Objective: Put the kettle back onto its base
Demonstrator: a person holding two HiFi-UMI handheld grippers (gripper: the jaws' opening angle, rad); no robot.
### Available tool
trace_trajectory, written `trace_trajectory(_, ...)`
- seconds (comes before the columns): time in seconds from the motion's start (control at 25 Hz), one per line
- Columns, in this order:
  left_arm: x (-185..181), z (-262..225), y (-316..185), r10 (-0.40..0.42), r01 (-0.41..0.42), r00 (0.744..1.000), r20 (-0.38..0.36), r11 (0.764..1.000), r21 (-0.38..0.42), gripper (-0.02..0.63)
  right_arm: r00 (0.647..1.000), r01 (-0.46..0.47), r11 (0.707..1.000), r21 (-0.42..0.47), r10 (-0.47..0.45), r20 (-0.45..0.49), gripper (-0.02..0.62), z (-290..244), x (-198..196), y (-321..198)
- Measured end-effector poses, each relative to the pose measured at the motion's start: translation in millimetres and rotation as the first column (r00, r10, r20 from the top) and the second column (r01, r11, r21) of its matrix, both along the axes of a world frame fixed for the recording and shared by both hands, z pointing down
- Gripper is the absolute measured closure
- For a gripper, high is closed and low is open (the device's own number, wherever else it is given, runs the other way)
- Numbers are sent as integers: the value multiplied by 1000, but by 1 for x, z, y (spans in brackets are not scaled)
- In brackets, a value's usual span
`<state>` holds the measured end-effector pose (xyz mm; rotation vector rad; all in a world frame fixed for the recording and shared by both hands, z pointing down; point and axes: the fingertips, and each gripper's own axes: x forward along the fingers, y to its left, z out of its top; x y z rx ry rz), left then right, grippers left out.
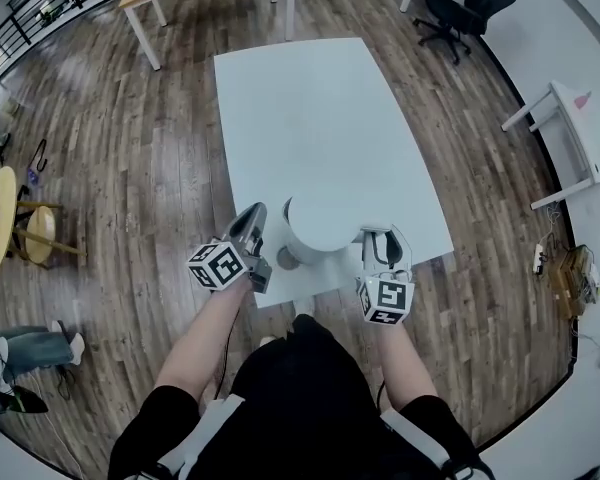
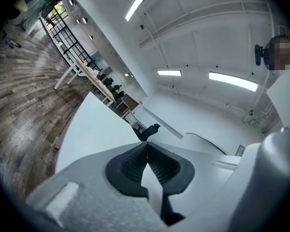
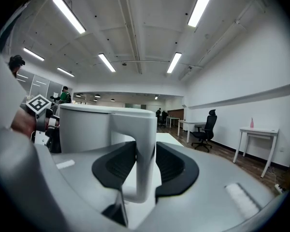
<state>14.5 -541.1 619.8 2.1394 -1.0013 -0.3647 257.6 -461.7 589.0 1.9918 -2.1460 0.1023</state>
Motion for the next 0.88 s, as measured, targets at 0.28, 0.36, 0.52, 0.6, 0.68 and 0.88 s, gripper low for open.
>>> trace_trajectory(0.28, -21, -25, 43, 51, -60, 994, 95, 993, 103, 607, 995, -96, 995, 29, 96, 18, 504, -18, 7, 48)
trace_trajectory(0.36, -27, -33, 54, 53, -67, 993, 105, 989, 129, 606, 995, -103, 994, 46, 102, 21, 536, -26, 2, 65)
trace_trajectory(0.52, -40, -49, 76, 66, -96, 986, 155, 975, 198, 607, 993, -113, 991, 74, 111, 32, 589, -41, -10, 94)
trace_trajectory(0.6, -45, -60, 89, 72, -121, 977, 200, 962, 245, 607, 992, -116, 990, 85, 112, 50, 589, -50, -15, 107)
trace_trajectory(0.68, -48, -72, 102, 76, -147, 967, 244, 946, 288, 606, 991, -123, 988, 89, 117, 71, 591, -56, -18, 121)
trace_trajectory(0.88, -51, -96, 138, 84, -200, 949, 305, 906, 372, 607, 990, -114, 989, 100, 105, 91, 591, -69, -28, 156)
